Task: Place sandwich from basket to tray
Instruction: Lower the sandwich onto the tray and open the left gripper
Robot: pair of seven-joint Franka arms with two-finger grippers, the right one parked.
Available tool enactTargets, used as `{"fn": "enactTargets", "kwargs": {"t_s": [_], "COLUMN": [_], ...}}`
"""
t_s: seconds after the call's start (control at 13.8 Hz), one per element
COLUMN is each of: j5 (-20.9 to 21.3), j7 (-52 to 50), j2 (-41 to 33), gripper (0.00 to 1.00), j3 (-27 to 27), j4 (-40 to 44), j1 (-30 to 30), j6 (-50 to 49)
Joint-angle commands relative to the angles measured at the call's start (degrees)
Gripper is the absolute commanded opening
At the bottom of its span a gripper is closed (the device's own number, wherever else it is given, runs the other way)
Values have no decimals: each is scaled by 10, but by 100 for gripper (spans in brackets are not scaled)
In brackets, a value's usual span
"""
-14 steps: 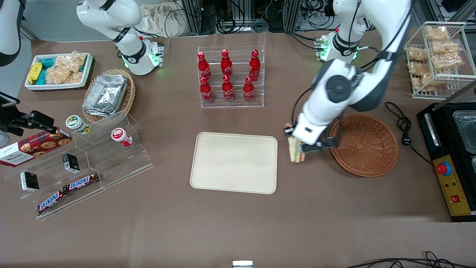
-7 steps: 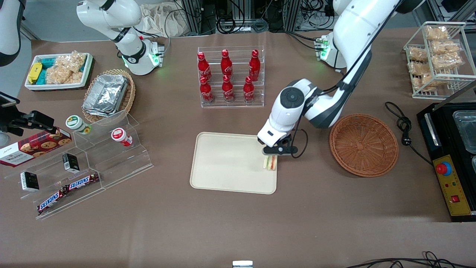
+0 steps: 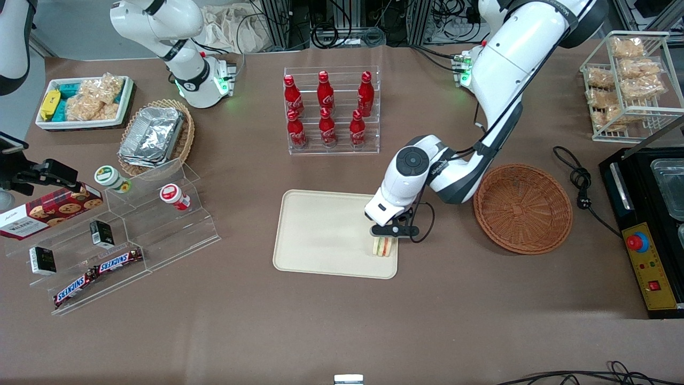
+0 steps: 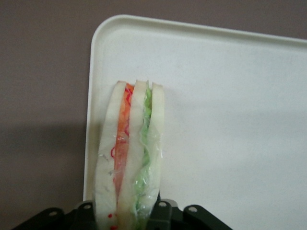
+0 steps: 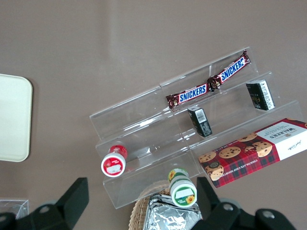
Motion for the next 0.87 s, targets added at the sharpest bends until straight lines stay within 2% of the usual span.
{"fn": "enactTargets", "kwargs": {"t_s": [0.0, 0.29, 0.58, 0.65, 0.8], "j5": [13, -11, -104, -130, -205], "j7": [-63, -66, -17, 14, 96], "j2": [-43, -131, -204, -220, -257], "gripper": [99, 99, 99, 99, 99], "j3": [5, 0, 5, 0, 0], "j4": [7, 4, 6, 6, 14], "j1": [-1, 59, 83, 112, 133], "j6": [-6, -73, -128, -158, -218]}}
